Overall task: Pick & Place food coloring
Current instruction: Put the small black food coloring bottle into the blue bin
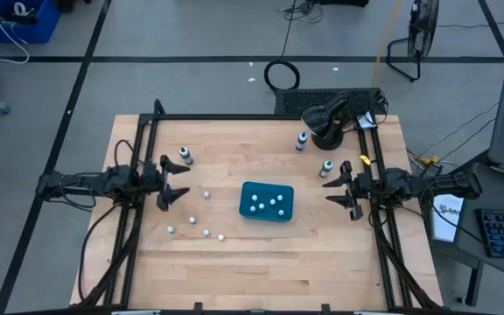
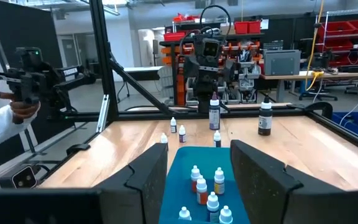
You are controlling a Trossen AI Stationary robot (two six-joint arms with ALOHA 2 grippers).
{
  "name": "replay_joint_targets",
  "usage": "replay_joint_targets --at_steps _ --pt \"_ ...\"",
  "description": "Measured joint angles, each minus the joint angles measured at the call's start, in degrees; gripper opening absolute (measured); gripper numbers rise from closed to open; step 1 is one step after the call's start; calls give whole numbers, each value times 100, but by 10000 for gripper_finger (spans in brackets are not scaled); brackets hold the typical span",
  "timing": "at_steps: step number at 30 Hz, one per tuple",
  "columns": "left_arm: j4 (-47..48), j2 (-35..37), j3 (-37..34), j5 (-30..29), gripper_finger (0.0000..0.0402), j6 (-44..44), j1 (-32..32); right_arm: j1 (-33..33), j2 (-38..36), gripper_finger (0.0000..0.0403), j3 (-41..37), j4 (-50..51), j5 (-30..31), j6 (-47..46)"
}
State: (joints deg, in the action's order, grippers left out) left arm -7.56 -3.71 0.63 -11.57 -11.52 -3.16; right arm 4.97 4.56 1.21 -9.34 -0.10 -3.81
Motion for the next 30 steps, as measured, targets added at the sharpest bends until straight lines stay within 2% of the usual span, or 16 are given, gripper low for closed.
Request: replay_joint_targets --at_steps 2,5,10,15,20,25,30 --pt "320 -169 131 -374 365 -239 30 0 0 164 0 4 0 0" --pt "1318 -618 728 -532 365 -873 110 0 0 166 -4 20 0 0" --pt "2837 -2012 2009 -671 365 -1772 260 0 0 165 -4 33 0 0" --pt "3627 -3945 3102 -620 365 -1466 304 0 0 166 -4 36 0 0" --pt "4132 -5726 3997 95 365 -669 304 0 0 165 -4 37 0 0" --pt "4864 -6930 4730 413 365 -691 296 0 0 166 -4 59 0 1" --pt "5280 -7687 4917 413 365 -657 250 1 0 165 -4 59 0 2"
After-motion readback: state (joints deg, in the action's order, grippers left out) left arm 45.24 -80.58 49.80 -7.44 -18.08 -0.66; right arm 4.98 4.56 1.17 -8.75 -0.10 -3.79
